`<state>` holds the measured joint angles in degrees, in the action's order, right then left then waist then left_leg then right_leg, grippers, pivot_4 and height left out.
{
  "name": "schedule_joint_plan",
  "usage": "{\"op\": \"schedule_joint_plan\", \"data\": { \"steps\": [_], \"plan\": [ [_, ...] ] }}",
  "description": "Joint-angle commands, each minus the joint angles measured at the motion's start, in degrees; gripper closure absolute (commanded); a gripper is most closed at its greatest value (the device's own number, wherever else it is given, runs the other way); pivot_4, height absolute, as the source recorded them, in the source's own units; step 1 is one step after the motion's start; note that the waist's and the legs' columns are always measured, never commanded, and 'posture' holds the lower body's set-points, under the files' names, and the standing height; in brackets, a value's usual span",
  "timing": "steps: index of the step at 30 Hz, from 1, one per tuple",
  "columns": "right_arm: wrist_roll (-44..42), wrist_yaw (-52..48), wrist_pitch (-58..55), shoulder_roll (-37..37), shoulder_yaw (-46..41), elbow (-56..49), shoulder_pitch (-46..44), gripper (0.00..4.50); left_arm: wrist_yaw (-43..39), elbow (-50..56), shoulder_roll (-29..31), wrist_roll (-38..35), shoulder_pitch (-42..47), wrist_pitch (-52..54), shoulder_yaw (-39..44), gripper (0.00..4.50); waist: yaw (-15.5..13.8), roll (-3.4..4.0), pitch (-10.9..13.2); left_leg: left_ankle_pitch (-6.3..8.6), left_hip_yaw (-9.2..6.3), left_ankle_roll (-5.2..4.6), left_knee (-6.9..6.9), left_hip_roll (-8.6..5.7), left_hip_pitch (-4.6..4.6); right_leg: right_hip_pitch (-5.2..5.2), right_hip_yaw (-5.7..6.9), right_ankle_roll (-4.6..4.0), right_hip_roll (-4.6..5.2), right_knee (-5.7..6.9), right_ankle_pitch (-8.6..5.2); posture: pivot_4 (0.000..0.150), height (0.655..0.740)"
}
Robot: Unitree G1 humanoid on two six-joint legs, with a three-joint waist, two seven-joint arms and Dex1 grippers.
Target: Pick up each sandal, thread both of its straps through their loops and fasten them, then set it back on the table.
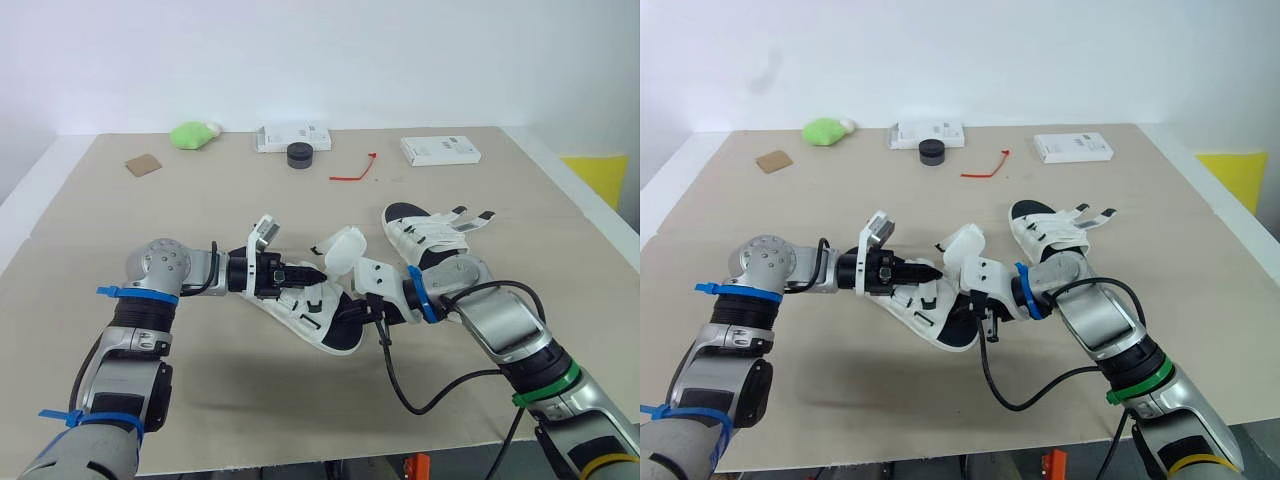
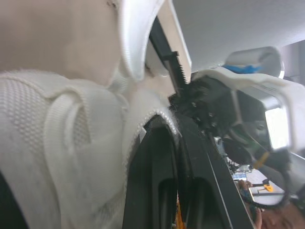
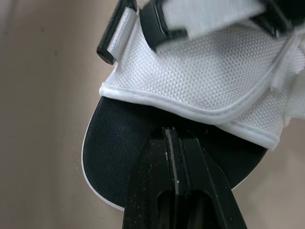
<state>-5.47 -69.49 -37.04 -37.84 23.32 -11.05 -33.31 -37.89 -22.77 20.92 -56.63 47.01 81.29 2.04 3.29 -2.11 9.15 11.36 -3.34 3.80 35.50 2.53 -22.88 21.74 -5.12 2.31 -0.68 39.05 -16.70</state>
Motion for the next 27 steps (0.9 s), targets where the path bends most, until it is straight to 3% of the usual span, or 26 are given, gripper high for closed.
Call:
{"op": "schedule_joint_plan", "data": {
  "steps": [1,4,6,7,11,12,27],
  "plan": [
    [0.5,-0.4,-2.1,0.0,4.3,1.2,3.0,4.50,-1.7,-0.4,-1.7,2.6,0.7,-2.4,0.0,4.41,-0.1,0.00,0.0,0.00,0.00,0.00,0.00,0.00,0.02,-0.03,0.00,0.00,0.00,0.00,0.00,0.150,0.7400],
    [0.5,-0.4,-2.1,0.0,4.1,1.2,3.0,4.50,-1.9,-1.0,-2.3,3.5,1.0,-0.8,0.4,3.62,-0.3,0.00,0.0,-0.02,-0.01,0.03,0.00,0.00,0.05,-0.07,0.02,0.01,0.01,0.00,0.00,0.150,0.7400],
    [0.5,-0.5,-2.2,-0.1,4.0,1.2,3.0,4.50,-1.4,-1.7,-2.8,4.1,1.3,0.0,1.1,2.52,-0.4,0.00,0.0,-0.02,-0.02,0.03,0.00,0.00,0.08,-0.10,0.03,0.01,0.01,-0.01,0.00,0.150,0.7400],
    [0.5,-0.5,-2.2,-0.1,4.0,1.2,2.9,4.50,-1.4,-2.2,-3.1,4.0,1.6,0.3,1.9,2.31,-0.4,0.00,0.0,-0.02,-0.02,0.03,0.00,0.00,0.08,-0.11,0.03,0.01,0.01,-0.01,0.00,0.150,0.7400],
    [0.6,-0.5,-2.2,0.2,4.0,1.5,2.7,4.50,-1.3,-5.1,-4.1,5.4,2.9,-0.3,3.4,0.36,-0.5,0.00,0.0,-0.02,-0.03,0.03,0.00,0.00,0.20,-0.24,0.05,0.01,0.01,-0.03,0.00,0.150,0.7400],
    [0.7,-0.5,-2.1,0.2,4.0,1.5,2.7,4.50,-0.7,-6.5,-4.5,6.2,3.4,-1.0,3.8,0.11,-0.6,0.00,0.0,-0.02,-0.05,0.03,0.00,0.00,0.26,-0.31,0.09,0.01,0.02,-0.05,0.00,0.150,0.7400],
    [0.1,0.2,-2.9,0.1,3.9,0.2,3.6,4.50,1.1,-16.4,-8.2,8.3,8.6,-6.7,13.1,0.04,-0.3,0.02,0.0,0.02,-0.11,0.44,-0.21,0.01,0.32,-0.34,0.12,0.06,0.01,-0.14,-0.18,0.150,0.7400]
  ]
}}
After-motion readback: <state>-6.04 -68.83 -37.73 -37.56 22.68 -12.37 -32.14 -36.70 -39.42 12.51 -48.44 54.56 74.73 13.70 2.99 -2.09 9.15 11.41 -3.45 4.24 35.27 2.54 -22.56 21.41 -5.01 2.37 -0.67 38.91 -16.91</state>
